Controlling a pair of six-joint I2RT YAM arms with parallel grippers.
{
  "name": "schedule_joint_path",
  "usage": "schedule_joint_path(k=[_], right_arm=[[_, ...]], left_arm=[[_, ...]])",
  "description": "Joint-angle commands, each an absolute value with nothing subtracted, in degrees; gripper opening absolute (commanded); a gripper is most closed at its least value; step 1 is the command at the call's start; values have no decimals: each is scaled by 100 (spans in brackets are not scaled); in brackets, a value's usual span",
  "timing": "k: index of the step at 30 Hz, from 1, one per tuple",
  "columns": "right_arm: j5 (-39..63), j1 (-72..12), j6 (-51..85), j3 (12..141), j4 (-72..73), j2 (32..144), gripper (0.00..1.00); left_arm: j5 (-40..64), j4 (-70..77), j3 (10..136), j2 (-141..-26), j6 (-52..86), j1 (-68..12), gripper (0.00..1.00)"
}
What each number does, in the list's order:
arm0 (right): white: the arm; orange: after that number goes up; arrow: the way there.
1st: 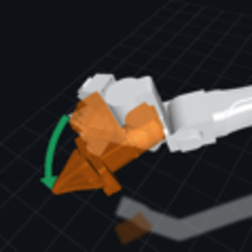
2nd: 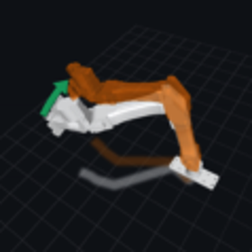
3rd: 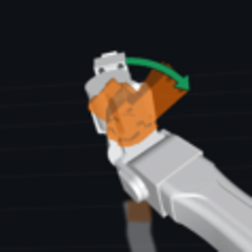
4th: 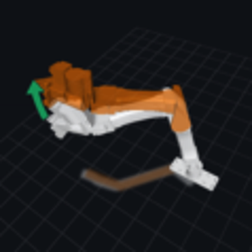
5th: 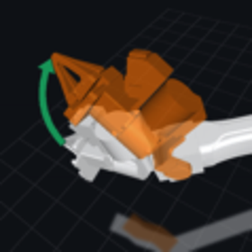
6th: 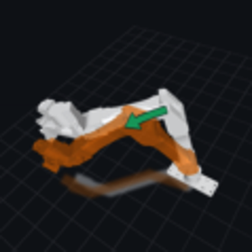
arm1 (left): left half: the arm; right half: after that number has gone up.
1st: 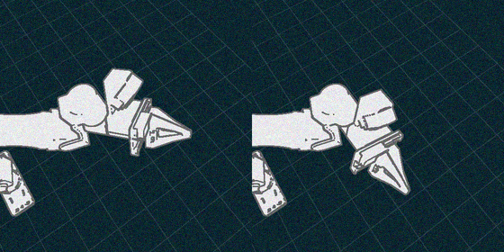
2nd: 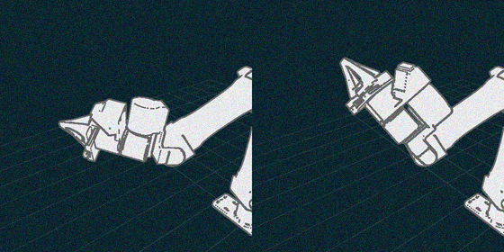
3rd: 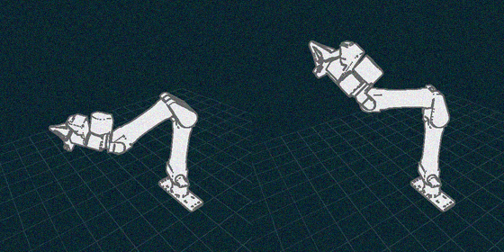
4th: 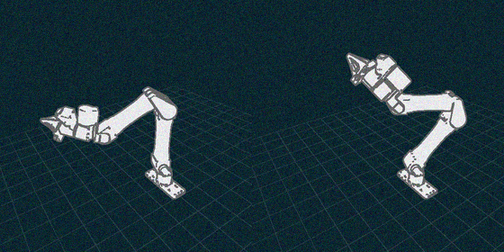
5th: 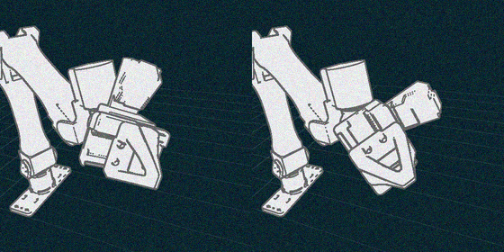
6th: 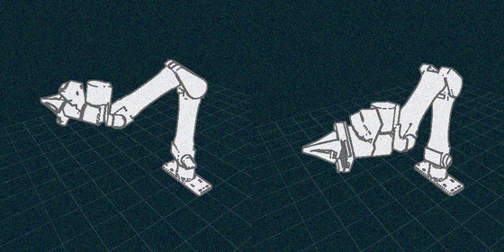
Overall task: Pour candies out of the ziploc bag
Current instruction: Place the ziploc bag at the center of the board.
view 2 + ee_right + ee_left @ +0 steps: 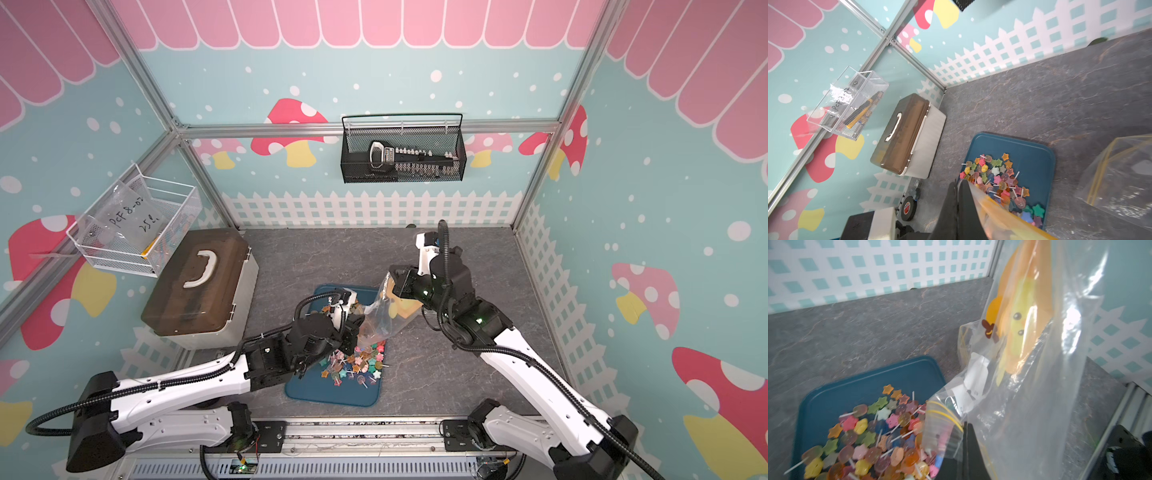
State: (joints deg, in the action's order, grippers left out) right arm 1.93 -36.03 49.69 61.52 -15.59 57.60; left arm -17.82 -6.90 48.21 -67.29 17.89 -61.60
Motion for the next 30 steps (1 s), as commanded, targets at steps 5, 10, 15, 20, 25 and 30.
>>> schedule_joint_path(k=[5, 10, 15, 20, 25, 30], right_arm=[[-1895, -3424, 4720, 5766, -3092, 5064, 0], [-2481, -3160, 4764, 5168, -3599, 4504, 0], [-2421, -2705, 4886, 4600, -3775, 4193, 0], [-2389, -2229, 4884, 4155, -3739, 4213, 0], [-2534, -1984, 4782, 3850, -3560, 4486, 0], [-2515, -1850, 4707, 3739, -3341, 4707, 1]], left_arm=[[-83, -654, 5681, -7721, 1061, -6173, 0], [964, -173, 6033, -8649, 906, -6174, 0], [1440, 76, 6410, -9456, 839, -6178, 0], [1157, 217, 6570, -9941, 781, -6154, 3], [668, 543, 6479, -10159, 885, -5975, 27], [276, 659, 6486, -10165, 972, -5698, 59]])
